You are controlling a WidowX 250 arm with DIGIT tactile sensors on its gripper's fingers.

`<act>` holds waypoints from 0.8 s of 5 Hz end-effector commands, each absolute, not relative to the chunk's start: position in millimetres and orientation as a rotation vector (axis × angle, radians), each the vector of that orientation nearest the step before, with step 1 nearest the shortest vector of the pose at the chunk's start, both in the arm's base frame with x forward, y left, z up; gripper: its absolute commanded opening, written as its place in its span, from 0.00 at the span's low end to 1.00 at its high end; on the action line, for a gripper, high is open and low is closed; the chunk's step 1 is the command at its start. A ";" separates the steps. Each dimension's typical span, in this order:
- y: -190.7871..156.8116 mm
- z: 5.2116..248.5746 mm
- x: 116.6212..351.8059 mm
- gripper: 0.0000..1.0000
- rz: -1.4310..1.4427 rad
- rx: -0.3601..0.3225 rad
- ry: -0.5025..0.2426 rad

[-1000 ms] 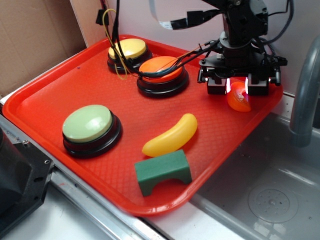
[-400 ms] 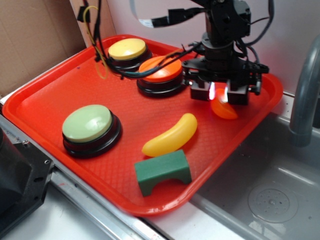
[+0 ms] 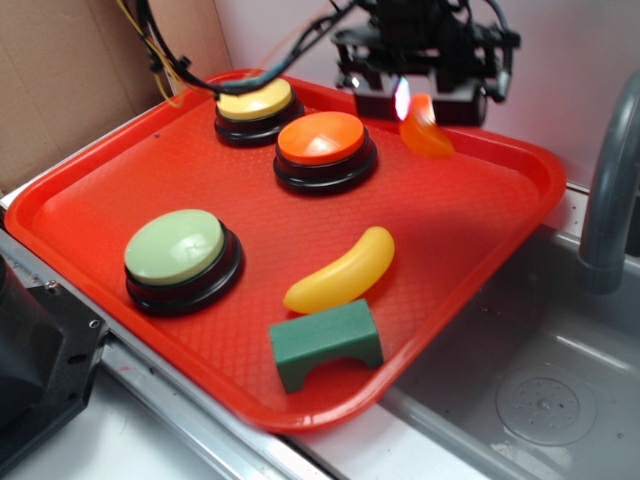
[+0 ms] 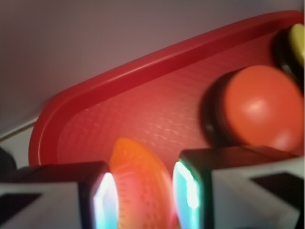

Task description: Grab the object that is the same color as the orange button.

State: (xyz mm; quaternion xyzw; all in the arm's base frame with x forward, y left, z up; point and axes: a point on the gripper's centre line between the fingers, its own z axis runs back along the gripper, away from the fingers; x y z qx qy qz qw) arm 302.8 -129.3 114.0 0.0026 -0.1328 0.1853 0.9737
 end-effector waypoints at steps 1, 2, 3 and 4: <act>-82.0 210.6 278.0 0.00 0.287 -0.055 -0.294; -61.3 224.5 254.5 0.00 0.167 -0.037 -0.248; -40.7 225.4 235.1 0.00 0.129 -0.008 -0.228; -32.9 220.8 230.4 0.00 0.122 0.045 -0.203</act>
